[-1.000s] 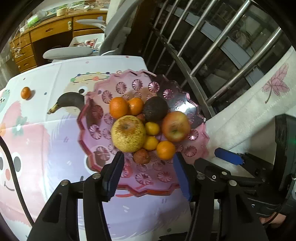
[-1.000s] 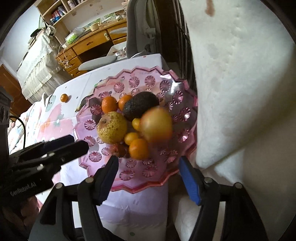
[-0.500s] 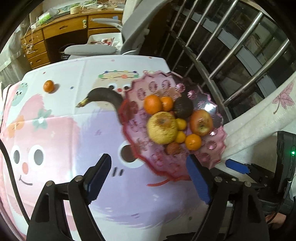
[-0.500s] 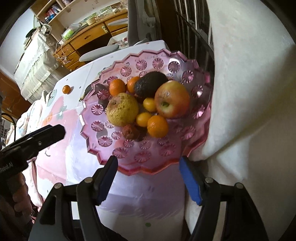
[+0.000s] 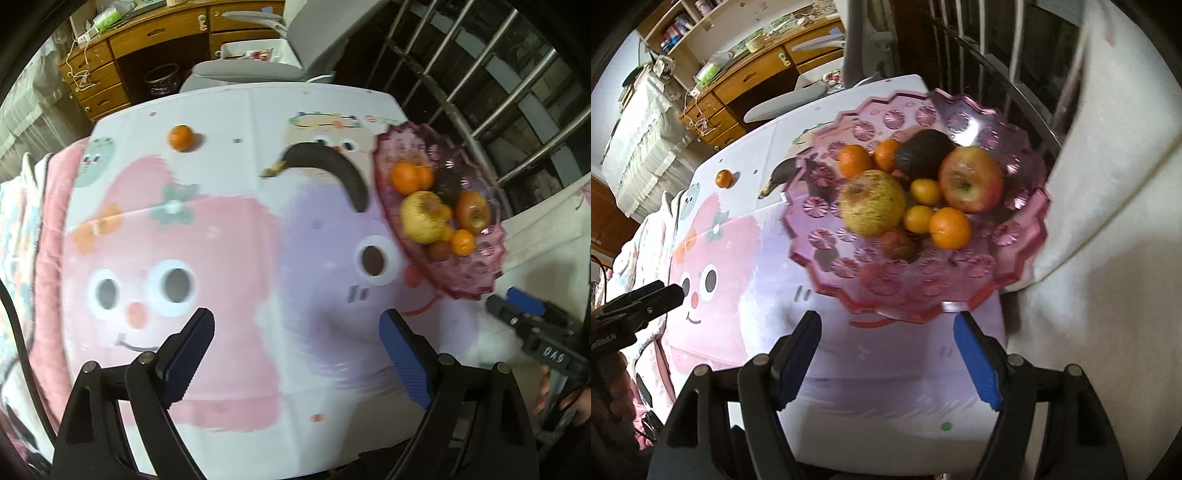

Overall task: Organize fruits
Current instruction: 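Move the left tool toward the mandarin while the right tool moves toward the banana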

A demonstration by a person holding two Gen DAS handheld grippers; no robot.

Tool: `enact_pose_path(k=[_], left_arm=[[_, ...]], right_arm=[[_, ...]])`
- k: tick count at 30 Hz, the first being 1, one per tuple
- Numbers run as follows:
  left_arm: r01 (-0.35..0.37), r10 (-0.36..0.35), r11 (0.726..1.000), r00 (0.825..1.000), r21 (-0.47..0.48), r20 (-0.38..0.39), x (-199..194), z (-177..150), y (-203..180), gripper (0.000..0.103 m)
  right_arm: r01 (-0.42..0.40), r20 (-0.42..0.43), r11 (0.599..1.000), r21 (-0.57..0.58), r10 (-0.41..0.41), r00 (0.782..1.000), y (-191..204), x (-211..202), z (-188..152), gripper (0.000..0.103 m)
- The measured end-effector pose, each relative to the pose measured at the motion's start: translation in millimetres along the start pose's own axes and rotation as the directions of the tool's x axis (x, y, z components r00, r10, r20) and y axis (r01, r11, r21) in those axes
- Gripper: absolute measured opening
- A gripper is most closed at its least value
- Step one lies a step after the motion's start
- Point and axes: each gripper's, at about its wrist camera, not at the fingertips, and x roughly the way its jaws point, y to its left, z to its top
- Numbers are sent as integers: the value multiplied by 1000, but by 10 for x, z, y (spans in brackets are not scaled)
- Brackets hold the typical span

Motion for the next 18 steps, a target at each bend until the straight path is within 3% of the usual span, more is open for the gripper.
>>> enact_pose_path(k=[10,18], left_arm=[[-47,50,998,997,51,-58,-171,392,849,91],[-57,61,996,996,75,-65,-108,894,1313,91]], right_arm=[[62,49,986,-158,-54,997,783,-36,333,76],[119,81,924,-364,-96,992,1357,-53,729,76]])
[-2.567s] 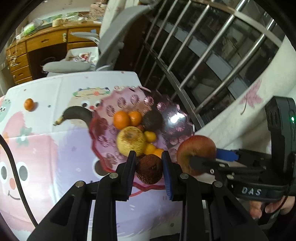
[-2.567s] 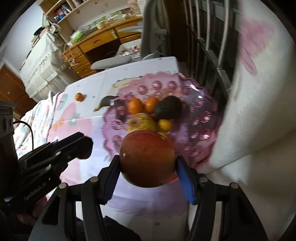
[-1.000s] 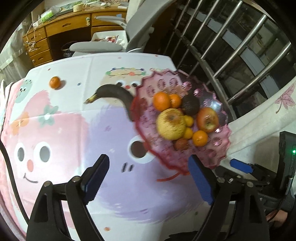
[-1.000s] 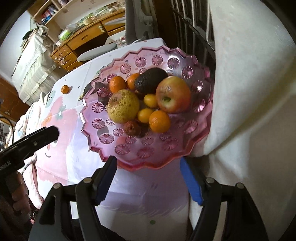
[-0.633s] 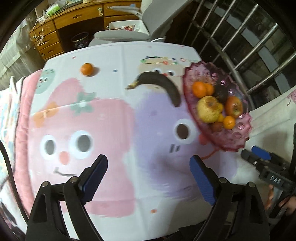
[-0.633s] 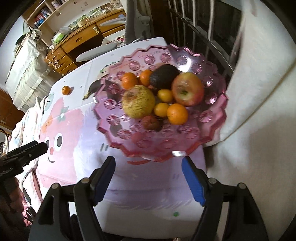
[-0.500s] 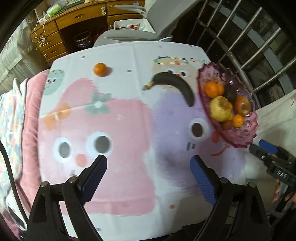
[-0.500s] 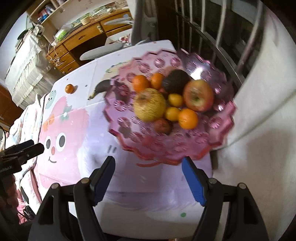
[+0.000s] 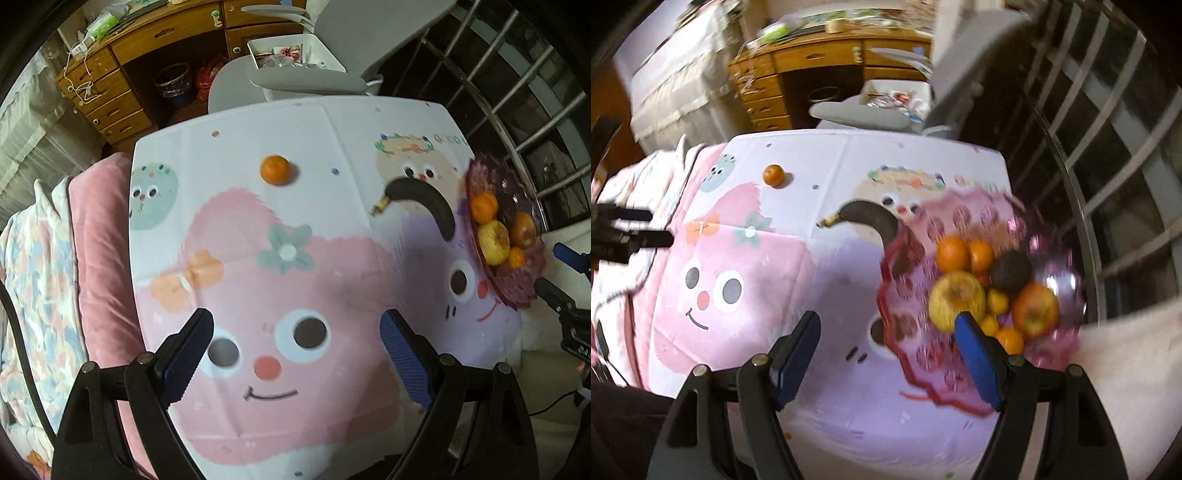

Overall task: Organize fruits
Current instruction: 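Move the left tool toward the mandarin while the right tool moves toward the banana, then close the left tool on the mandarin while the right tool grasps the dark banana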

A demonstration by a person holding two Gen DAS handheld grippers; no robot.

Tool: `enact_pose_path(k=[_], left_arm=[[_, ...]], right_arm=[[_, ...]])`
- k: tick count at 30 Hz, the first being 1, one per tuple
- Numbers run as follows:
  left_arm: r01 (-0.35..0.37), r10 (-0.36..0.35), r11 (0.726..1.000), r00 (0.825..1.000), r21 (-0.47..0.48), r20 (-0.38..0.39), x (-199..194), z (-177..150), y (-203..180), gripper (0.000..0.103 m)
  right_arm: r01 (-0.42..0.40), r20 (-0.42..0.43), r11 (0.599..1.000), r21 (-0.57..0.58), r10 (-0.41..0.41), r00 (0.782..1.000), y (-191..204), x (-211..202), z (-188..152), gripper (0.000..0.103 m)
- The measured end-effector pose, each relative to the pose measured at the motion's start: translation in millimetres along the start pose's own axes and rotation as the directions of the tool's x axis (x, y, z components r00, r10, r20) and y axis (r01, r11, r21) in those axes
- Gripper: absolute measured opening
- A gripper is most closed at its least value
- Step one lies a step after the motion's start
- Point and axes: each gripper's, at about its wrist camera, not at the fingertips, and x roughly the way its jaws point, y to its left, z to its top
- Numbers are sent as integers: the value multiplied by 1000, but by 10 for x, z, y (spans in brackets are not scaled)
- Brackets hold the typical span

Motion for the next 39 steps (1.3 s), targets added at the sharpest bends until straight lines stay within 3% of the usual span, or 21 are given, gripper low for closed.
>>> enact_pose_path(k=[7,14,27,32,39], left_arm=[[-8,10,998,1000,-59,30,199,368,223,91],[-11,16,994,999,-110,48,540,698,349,91],[56,-23,978,986,-200,162,1231,1021,443,91],[16,26,974,983,-225,182,1454,1074,450,90],[22,26,968,982,-252,187,1659,1088,514,82]], right_arm=[[17,5,976,-217,-16,1000,229,152,467,76],[1,-47,931,-364,-19,999,332,629,829,76],[-17,-182,891,-453,-74,981,279,1715,1020,75],[-26,-225,892,-452,-86,971,249,1944,1054,66],[-48,-273,892,-450,-86,958,241,2130,1014,56]])
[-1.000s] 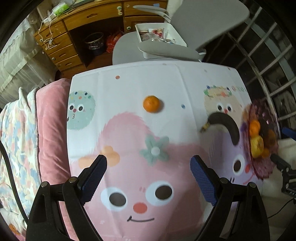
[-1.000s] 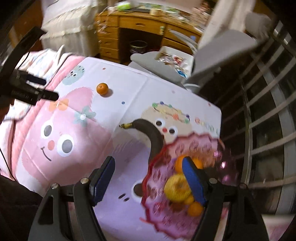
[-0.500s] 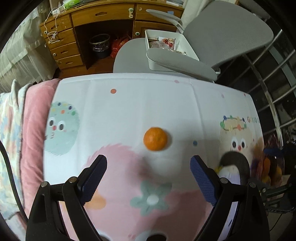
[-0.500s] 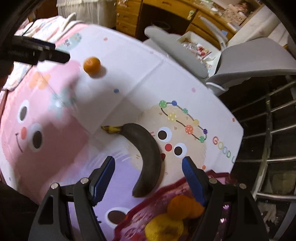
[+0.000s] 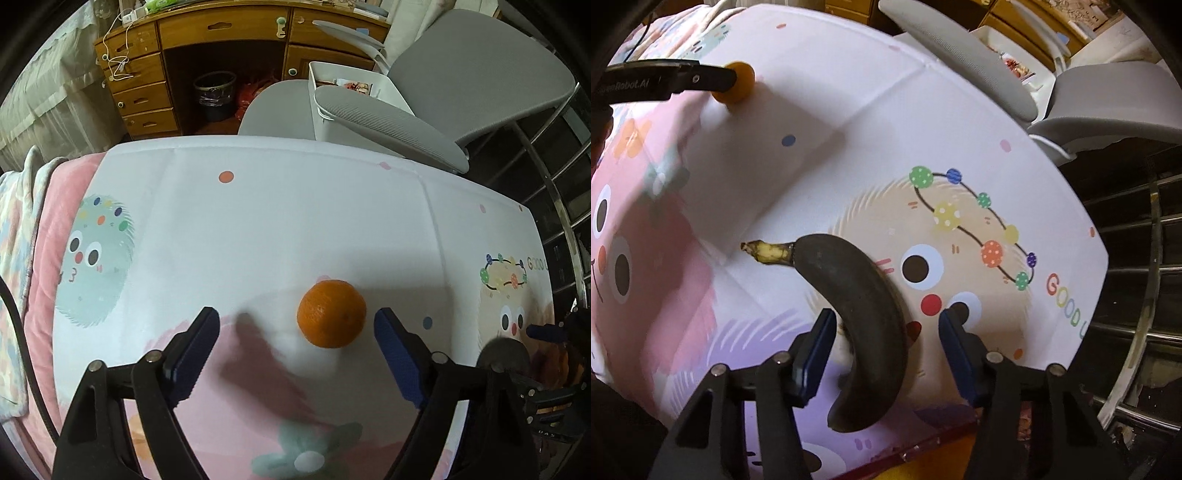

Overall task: Organize fruits
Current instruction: 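Close the left tool on the mandarin while the right tool grasps the dark banana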

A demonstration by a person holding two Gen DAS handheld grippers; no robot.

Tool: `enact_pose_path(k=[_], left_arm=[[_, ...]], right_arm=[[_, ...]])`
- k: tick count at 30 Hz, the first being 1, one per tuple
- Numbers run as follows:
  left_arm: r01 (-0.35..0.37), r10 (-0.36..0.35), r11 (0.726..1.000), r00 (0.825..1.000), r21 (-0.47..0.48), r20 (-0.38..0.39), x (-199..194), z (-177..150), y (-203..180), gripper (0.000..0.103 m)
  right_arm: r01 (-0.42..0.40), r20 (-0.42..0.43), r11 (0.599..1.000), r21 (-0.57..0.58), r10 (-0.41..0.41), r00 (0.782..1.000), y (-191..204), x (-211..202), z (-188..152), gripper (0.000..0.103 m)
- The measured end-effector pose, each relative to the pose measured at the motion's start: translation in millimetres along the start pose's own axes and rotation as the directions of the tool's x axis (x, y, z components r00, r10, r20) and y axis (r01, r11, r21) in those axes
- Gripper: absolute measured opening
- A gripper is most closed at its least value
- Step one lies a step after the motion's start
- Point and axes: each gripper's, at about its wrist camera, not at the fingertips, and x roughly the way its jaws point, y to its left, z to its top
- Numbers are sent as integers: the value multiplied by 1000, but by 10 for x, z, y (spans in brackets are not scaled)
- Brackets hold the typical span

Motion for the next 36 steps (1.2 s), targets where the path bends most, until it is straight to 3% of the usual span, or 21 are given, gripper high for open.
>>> enact_pose_path(k=[9,11,15,19,27,36], left_arm=[[78,-78,997,997,-16,14,110,27,-11,66],[101,-101,995,995,-14,18,134,35,-31,58],[122,-122,992,992,-4,16,162,43,-93,48],[134,-134,991,991,1,23,169,31,-161,38],[114,-114,993,993,-10,21,120,10,-172,35],[143,-141,990,987,-17,82,-236,-69,-180,35]], right_arm=[[-39,-11,999,7,39,999,-28,86,39,56],[-62,-10,998,16,62,998,-86,104,45,56],[-144,-6,989,33,145,989,-176,129,50,41],[-144,0,989,35,144,990,-159,134,44,39],[-127,29,987,104,124,992,-112,40,-19,35],[-188,132,959,213,162,978,-100,-247,-134,33]])
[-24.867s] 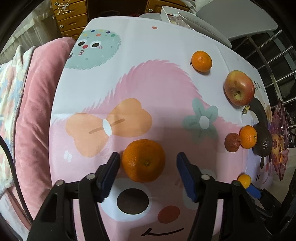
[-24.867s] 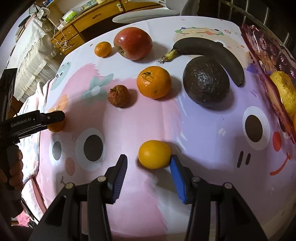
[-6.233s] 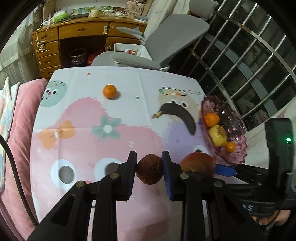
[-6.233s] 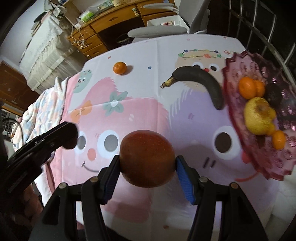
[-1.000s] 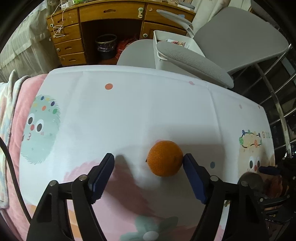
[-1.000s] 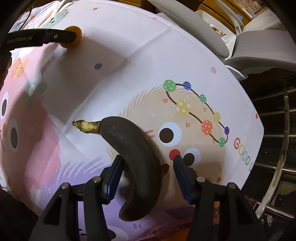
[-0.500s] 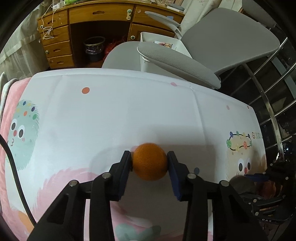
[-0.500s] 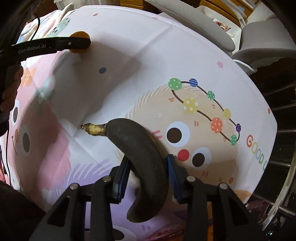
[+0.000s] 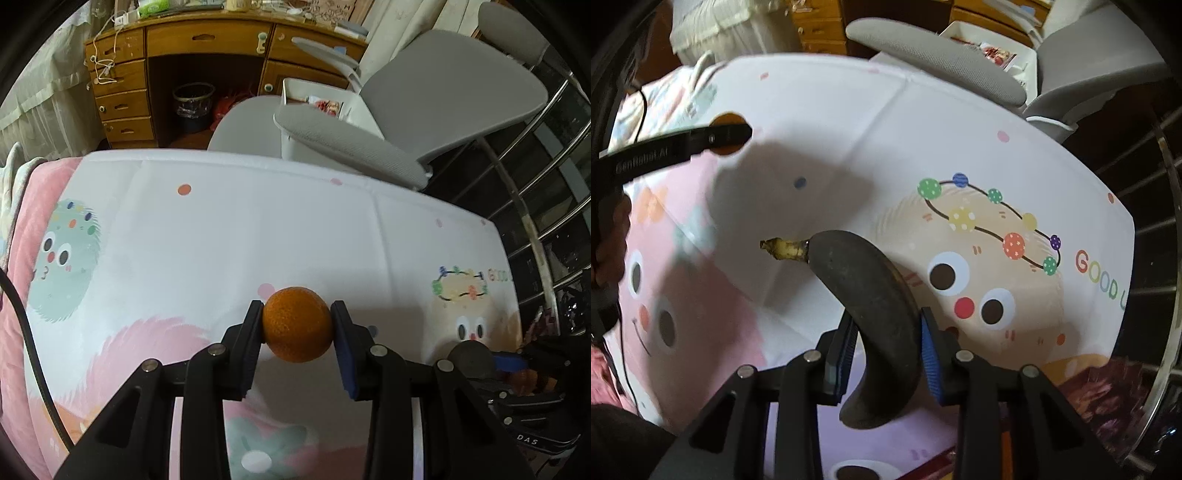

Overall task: Organize fruits
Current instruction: 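Carry the mandarin in the left tool while the right tool carries the banana to the bowl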

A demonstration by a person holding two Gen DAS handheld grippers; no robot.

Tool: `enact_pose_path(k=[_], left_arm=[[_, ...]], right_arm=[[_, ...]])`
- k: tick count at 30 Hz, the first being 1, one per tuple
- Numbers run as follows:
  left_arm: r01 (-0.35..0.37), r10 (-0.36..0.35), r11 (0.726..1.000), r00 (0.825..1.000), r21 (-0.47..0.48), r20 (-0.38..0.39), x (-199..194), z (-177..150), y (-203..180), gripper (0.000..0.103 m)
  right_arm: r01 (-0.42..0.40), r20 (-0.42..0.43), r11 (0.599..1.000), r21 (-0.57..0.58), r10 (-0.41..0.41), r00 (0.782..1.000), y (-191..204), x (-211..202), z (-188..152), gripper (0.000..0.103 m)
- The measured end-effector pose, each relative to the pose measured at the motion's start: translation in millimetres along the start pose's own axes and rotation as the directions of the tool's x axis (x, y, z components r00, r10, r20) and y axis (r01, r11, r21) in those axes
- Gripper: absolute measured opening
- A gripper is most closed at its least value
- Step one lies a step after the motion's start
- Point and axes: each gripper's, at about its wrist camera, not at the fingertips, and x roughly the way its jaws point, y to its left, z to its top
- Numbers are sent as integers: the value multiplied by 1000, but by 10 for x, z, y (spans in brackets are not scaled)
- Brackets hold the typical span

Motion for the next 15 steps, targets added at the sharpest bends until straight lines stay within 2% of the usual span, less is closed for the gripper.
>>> enact_pose_path(k=[6,15], left_arm=[[49,-48,999,996,-9,71,-374,-74,-85,35],[91,-92,996,988,13,127,-908,-263,-316,35]], right_arm=[[-50,90,996,68,44,995,67,-255,-151,31],[-122,247,975,184,74,966,29,-737,-316,31]])
